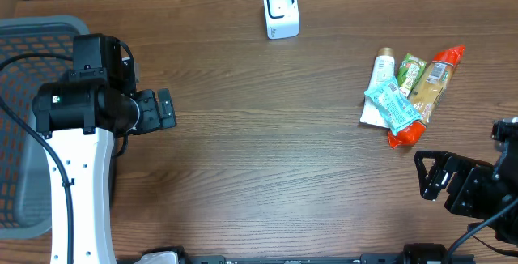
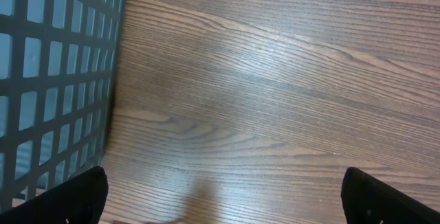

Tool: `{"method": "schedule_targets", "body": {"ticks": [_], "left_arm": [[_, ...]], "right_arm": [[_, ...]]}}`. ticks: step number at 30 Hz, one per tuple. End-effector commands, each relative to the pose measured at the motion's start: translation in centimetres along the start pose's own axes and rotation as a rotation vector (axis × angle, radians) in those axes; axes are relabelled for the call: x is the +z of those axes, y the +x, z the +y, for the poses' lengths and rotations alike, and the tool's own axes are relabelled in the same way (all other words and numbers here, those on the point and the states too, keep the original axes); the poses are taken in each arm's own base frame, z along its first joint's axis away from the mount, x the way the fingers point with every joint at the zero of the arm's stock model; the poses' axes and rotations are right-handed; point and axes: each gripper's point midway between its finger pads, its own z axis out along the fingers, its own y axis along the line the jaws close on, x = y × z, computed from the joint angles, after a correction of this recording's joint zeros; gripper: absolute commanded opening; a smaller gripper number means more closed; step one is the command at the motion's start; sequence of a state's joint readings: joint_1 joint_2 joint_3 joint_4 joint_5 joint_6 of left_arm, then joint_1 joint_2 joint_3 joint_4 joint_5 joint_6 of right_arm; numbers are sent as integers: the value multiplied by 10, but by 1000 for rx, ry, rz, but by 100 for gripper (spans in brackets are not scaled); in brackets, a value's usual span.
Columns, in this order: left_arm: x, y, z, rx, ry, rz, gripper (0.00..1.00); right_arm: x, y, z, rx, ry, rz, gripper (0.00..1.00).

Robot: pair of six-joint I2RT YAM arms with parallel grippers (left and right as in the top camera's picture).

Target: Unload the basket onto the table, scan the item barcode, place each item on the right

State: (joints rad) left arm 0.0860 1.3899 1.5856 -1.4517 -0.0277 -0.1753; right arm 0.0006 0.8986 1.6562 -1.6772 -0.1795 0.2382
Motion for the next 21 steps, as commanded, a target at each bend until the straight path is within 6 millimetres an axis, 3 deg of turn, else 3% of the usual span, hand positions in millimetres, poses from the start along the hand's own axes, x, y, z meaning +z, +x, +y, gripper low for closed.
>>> {"method": "schedule_targets", "body": {"ticks": [1,21], "left_arm": [[-3,-3,2,17,-6,-9,100],[-3,-3,2,17,-6,-9,100]], "right_arm": [[-7,0,3,-9,-17,-27,100],[-27,10,4,-26,-41,-105,100]]}}
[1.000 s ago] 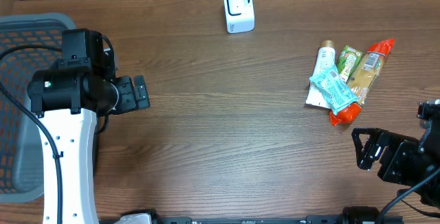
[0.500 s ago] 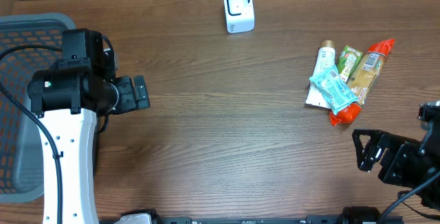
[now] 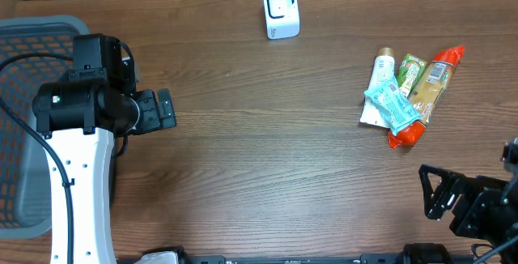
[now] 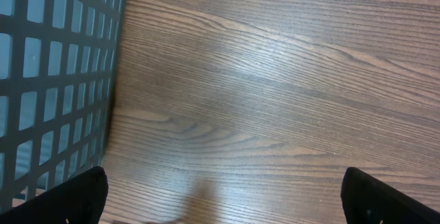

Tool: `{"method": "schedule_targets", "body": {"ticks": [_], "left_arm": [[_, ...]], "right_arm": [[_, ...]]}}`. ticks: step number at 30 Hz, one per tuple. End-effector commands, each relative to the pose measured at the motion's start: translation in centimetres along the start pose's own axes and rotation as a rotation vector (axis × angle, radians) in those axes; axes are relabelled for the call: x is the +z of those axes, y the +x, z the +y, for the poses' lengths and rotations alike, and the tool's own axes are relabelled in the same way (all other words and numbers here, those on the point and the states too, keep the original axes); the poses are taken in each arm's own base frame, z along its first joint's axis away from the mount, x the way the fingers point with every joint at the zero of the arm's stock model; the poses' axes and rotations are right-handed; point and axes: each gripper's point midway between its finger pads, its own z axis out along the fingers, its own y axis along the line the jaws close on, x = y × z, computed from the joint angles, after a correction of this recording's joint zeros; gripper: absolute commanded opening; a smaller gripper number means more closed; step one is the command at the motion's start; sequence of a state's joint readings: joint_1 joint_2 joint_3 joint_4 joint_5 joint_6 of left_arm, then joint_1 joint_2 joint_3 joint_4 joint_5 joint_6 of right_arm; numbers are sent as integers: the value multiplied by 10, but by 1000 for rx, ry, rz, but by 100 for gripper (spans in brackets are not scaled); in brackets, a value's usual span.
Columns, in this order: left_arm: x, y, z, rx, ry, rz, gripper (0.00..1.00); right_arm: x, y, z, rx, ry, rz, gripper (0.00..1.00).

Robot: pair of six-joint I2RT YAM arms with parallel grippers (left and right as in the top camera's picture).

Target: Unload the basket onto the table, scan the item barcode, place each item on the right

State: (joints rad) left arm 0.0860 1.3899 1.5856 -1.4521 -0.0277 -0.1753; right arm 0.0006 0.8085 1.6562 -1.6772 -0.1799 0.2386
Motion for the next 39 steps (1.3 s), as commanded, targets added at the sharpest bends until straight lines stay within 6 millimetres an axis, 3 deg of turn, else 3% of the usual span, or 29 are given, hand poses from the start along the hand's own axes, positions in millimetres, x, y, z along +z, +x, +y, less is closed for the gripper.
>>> {"method": "schedule_targets", "body": {"ticks": [1,39], "left_arm": [[-3,-3,2,17,-6,-9,99],[-3,-3,2,17,-6,-9,100]], "right_arm": [[-6,-1,3,-8,-15,-23,100],[-13,3,3,-14,-23,-48,100]]}}
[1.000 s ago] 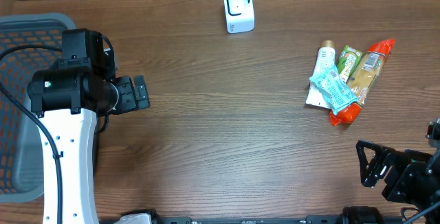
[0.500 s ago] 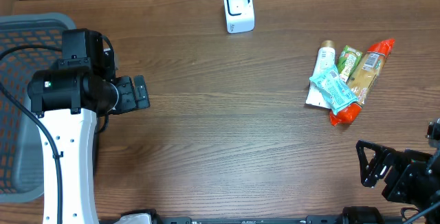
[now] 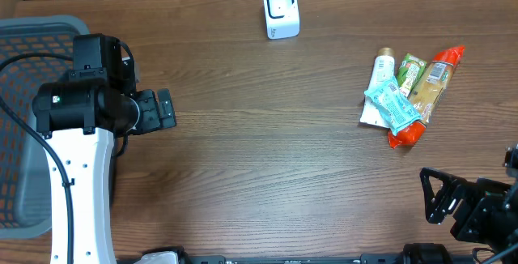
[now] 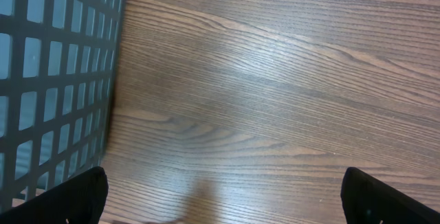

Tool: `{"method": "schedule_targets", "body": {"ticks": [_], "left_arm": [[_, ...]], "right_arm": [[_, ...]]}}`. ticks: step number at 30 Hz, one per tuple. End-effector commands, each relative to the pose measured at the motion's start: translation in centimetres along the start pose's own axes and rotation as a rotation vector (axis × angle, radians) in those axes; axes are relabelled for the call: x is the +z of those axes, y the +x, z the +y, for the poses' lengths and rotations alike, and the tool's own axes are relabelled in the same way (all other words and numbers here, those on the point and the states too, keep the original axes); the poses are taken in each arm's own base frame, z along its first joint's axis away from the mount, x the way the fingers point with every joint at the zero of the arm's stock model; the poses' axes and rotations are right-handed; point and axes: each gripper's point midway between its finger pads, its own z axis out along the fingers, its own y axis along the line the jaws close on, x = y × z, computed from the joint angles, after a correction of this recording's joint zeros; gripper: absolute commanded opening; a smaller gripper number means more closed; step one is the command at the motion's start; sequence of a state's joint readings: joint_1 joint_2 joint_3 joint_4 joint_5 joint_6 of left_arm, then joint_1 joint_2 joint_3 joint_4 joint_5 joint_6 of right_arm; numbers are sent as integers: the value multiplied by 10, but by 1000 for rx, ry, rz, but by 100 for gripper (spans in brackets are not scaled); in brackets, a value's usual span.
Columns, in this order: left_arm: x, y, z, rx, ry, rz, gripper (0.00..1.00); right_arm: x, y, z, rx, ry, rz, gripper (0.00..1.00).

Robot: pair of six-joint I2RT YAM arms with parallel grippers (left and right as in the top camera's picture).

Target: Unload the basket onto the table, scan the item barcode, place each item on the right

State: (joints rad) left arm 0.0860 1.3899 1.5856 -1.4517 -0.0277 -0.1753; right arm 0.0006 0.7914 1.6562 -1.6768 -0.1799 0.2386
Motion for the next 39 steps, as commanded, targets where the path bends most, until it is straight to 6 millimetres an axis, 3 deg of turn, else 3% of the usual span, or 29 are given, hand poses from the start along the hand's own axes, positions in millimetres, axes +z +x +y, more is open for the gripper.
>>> {"method": "schedule_targets", "body": {"ticks": [1,8,15,18,24,29,35,39], "left_arm": [[-3,-3,2,17,-6,-9,100],[-3,-3,2,17,-6,-9,100],[-3,-3,2,17,-6,-9,100],[-3,-3,2,17,-6,-9,100],[-3,-3,2,17,-6,-9,99],[-3,-3,2,17,-6,-9,100],[-3,-3,2,17,-6,-9,99],[-3,-3,2,17,-6,-9,100]], "right_arm": [[-10,1,3,-12,-20,-39,100],[-30,7,-8,-24,30,-137,100],[-52,2,-53,-9,265,-304,100],[-42,14,-62,-6,293,-278,100],[0,49,-82,-2,330,-163,100],[21,39,-85,-6,308,-262,100],[21,-1,-80,-2,268,-501,100],[25,-40,-68,0,189,-719,100]]}}
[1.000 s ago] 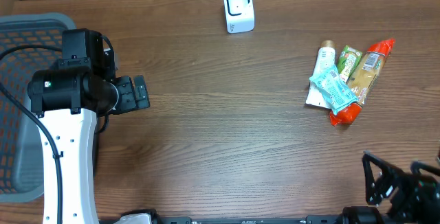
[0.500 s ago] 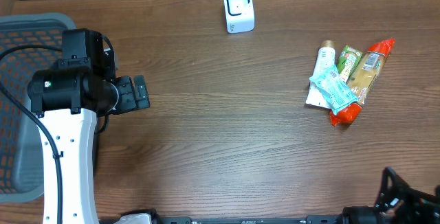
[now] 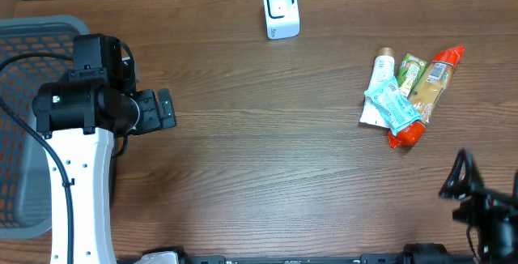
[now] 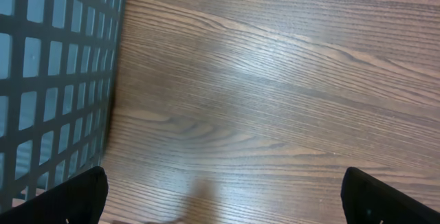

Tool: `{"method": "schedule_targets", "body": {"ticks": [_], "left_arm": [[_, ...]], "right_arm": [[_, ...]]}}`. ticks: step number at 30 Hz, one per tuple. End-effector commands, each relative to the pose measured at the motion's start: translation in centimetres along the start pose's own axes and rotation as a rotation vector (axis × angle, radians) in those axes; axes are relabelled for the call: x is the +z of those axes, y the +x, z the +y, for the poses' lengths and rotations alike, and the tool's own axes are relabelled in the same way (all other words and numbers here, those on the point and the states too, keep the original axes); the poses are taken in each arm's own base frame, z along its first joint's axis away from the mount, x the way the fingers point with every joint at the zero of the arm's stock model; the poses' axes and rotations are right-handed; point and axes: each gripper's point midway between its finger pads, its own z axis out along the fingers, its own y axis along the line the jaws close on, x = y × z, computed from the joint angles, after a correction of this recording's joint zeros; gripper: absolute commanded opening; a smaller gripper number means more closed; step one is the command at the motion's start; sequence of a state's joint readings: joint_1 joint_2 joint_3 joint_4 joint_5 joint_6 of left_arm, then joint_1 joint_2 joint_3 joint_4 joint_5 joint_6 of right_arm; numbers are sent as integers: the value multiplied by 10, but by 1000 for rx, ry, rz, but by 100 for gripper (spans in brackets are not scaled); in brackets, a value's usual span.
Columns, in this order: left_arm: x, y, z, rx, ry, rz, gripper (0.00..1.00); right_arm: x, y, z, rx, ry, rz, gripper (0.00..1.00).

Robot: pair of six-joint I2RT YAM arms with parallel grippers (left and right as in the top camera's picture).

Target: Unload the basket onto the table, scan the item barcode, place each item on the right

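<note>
The items lie in a pile at the right of the overhead view: a white tube [image 3: 380, 80], a green packet [image 3: 410, 73], an orange packet [image 3: 431, 86] and a light blue packet [image 3: 393, 105] on top. A white barcode scanner [image 3: 281, 10] stands at the far edge. My left gripper [image 3: 163, 109] is open at the left, far from the pile; in the left wrist view it [image 4: 223, 203] has only bare wood between its fingertips [image 4: 86, 195]. My right gripper [image 3: 463, 185] shows only partly at the lower right, below the pile, and its jaws are not readable.
A grey mesh basket [image 3: 36, 31] sits at the far left beside the left arm, and its wall [image 4: 55, 80] fills the left of the wrist view. The wooden table [image 3: 267, 159] spans the frame between the arms.
My right gripper has shifted to the right, toward the lower right corner, and turned, so less of it shows. The left arm, the pile and the scanner have not moved.
My right gripper stood open just below the pile of items. Then it was lower, near the front edge, still open, and stayed there. Now it sits farther into the lower right corner. The left gripper has been open by the basket throughout.
</note>
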State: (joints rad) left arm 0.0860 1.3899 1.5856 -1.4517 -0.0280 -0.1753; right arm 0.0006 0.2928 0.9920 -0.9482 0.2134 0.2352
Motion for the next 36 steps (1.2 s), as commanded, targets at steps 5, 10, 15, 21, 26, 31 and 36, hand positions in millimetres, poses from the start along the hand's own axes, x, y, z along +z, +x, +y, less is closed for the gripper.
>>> {"method": "schedule_targets", "body": {"ticks": [5,10,15,21,26,31,36], "left_arm": [[-3,-3,2,17,-6,-9,100],[-3,-3,2,17,-6,-9,100],[-3,-3,2,17,-6,-9,100],[-3,-3,2,17,-6,-9,100],[-3,-3,2,17,-6,-9,99],[-3,-3,2,17,-6,-9,100],[-3,-3,2,17,-6,-9,99]], "right_arm": [[31,-20,17,56,-112,-277,100],[47,-16,27,90,-204,-435,100],[64,8,28,97,-231,-458,100],[73,29,30,99,-276,-493,100],[67,39,34,98,-345,-555,100],[68,55,39,81,-393,-540,100],[74,77,46,63,-441,-484,100]]}}
